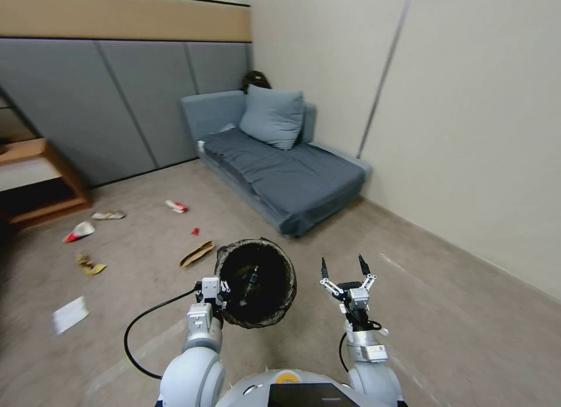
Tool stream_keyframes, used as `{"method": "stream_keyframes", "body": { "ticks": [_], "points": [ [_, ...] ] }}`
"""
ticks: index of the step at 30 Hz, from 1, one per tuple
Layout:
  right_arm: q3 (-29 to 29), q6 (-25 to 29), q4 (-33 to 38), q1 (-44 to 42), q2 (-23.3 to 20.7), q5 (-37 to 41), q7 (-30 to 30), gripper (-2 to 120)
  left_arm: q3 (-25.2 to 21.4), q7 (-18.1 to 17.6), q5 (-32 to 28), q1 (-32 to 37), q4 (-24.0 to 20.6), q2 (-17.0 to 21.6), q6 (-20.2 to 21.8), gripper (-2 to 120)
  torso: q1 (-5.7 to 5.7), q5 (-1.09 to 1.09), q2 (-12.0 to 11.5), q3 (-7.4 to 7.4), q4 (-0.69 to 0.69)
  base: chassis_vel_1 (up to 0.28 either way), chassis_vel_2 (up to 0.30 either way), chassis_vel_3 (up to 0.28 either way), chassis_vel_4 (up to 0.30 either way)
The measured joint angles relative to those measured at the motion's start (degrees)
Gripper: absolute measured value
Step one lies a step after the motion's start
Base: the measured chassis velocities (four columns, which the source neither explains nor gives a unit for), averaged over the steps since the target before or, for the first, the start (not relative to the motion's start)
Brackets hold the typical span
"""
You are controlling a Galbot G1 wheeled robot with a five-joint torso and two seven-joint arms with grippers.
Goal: Pick up the trash bin, then pick up the garbage from the floor and place it into the trash bin.
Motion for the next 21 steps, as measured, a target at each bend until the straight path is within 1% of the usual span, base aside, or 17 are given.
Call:
{"method": "stream_keyframes", "body": {
  "ticks": [21],
  "points": [
    [-1.0,-0.04,0.06,0.17,0.01,-0.4,0.17,100,-0.12,-0.05,0.21,0.2,-0.21,-0.19,-0.46,1,0.0,0.0,0.0,0.0,-0.01,0.121,0.124,0.126,0.128]
  ]
}}
